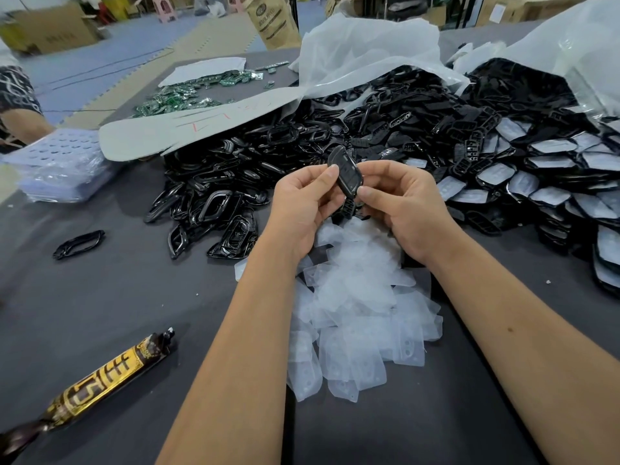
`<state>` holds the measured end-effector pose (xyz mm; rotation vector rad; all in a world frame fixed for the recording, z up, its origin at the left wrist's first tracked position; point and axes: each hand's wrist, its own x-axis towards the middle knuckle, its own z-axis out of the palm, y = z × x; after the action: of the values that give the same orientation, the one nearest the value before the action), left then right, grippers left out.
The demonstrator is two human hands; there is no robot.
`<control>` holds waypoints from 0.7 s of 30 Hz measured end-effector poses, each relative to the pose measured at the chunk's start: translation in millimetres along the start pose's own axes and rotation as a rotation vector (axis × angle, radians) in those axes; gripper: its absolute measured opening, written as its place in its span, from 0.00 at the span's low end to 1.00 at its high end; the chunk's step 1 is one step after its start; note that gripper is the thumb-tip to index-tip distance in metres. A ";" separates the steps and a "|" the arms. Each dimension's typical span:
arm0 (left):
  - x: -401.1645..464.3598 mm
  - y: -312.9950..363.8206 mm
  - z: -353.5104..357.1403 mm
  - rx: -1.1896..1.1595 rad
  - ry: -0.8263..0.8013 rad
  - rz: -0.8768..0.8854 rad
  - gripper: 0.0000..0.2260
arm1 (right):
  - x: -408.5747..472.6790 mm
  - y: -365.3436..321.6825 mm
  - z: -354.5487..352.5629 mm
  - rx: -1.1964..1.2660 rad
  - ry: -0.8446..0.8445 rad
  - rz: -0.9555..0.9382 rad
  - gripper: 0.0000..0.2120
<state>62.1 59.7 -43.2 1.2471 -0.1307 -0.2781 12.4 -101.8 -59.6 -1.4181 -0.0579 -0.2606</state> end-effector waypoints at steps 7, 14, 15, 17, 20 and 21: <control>-2.1 -1.3 2.8 0.145 -0.021 0.042 0.04 | 0.0 -0.5 1.2 -0.009 0.007 -0.008 0.16; -5.0 0.4 3.4 0.143 -0.051 0.020 0.05 | -0.6 -3.3 -1.3 0.008 0.011 -0.005 0.14; -5.6 0.7 3.4 0.131 -0.061 0.018 0.05 | -1.1 -4.0 -1.6 0.029 0.006 -0.012 0.15; -5.7 1.8 2.4 0.103 -0.080 0.029 0.05 | -2.4 -5.4 -1.0 0.064 0.001 -0.015 0.16; -5.3 2.3 2.2 0.130 -0.091 0.049 0.05 | -2.0 -6.5 0.9 0.092 -0.011 0.048 0.16; -5.7 2.0 3.2 0.158 -0.095 0.050 0.05 | -1.1 -6.7 0.8 0.122 0.000 0.072 0.15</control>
<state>56.1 58.9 -40.1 1.3853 -0.2693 -0.2879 10.0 -101.7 -53.2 -1.2958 -0.0222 -0.1938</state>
